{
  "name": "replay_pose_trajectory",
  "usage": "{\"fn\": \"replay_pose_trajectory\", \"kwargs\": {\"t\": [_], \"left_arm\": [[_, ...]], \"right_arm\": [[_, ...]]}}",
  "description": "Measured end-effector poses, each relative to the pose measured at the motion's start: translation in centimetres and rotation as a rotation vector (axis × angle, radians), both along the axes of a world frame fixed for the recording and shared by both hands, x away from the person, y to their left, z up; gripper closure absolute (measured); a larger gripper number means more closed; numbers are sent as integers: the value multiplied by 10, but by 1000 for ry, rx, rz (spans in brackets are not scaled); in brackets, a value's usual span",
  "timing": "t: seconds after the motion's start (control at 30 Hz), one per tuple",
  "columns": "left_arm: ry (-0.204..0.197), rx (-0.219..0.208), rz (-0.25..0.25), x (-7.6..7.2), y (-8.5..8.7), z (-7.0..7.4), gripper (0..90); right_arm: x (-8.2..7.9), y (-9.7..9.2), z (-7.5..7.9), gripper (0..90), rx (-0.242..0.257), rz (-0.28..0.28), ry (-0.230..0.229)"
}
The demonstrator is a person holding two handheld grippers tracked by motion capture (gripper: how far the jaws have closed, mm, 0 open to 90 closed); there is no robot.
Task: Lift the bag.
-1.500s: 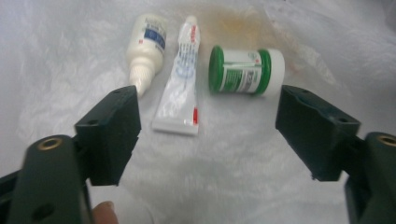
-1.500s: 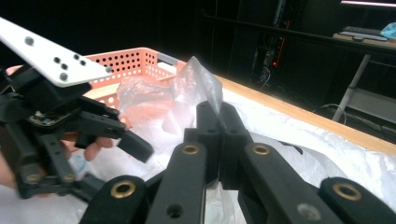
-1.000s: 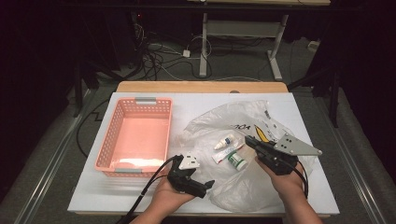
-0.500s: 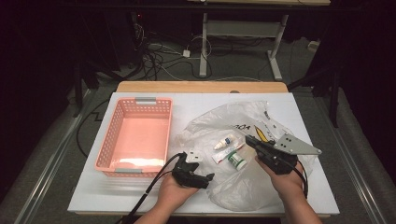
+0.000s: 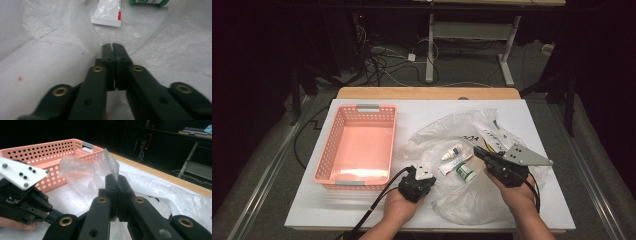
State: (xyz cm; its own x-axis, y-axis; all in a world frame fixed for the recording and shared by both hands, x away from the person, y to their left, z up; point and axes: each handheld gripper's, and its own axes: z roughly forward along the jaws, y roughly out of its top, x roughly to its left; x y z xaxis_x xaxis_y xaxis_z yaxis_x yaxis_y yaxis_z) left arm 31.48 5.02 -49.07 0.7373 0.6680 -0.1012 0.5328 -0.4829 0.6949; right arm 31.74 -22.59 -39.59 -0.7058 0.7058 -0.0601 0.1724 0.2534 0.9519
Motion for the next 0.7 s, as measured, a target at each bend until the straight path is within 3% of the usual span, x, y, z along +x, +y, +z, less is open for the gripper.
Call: {"fn": "replay_pose_trajectory", "kwargs": {"t": [0.13, 0.27, 0.43, 0.5, 0.6, 0.7], "left_arm": [[13, -54, 19, 1, 6, 0, 883], [-38, -147, 70, -4, 17, 3, 884], [-96, -195, 103, -10, 22, 8, 884], [-122, -203, 96, -13, 20, 15, 884], [-198, -215, 91, -17, 17, 32, 884], [-249, -258, 104, -16, 19, 49, 884]], "right_arm": [[1, 0, 1, 900, 6, -1, -4], [0, 0, 0, 900, 3, 1, -7], [-3, -1, 0, 900, 3, 8, -14], [-3, -2, 1, 900, 10, 4, -20], [-3, -3, 3, 900, 18, 9, -28], [-2, -5, 4, 900, 37, -2, -27]]}}
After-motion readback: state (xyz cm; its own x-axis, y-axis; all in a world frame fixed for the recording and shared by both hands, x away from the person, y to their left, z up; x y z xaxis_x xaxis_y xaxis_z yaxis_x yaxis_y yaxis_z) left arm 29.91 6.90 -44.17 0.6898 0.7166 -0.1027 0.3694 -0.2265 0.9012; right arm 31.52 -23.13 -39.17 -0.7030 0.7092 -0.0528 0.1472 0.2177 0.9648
